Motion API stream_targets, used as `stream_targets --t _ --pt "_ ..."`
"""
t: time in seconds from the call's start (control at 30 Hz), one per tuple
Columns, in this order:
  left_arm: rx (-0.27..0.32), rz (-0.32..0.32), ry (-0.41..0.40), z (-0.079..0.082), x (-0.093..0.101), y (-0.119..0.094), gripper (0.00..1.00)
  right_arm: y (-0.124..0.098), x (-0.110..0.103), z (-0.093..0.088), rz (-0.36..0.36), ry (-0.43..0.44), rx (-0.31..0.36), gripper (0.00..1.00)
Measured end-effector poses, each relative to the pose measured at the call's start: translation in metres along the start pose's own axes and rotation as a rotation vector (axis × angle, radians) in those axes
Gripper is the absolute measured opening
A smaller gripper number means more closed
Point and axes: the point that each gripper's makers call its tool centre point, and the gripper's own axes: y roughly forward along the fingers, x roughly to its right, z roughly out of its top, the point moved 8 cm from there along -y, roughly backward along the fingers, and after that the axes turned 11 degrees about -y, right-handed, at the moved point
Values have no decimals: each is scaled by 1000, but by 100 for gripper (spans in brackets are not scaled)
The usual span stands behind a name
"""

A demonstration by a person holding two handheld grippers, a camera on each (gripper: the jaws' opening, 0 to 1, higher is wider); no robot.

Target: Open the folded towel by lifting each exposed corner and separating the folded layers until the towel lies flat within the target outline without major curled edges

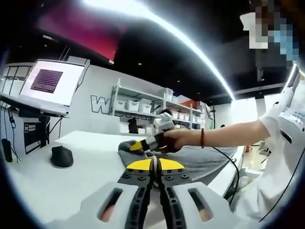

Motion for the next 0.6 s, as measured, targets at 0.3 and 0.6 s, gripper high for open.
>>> stream_targets --t 0.3,0.6 --pt "2 3 -3 -1 -1 -1 2 -1 -6 15 57 105 84 0" --pt "7 8 -4 -1 -3 -5 2 10 -15 22 107 168 138 0"
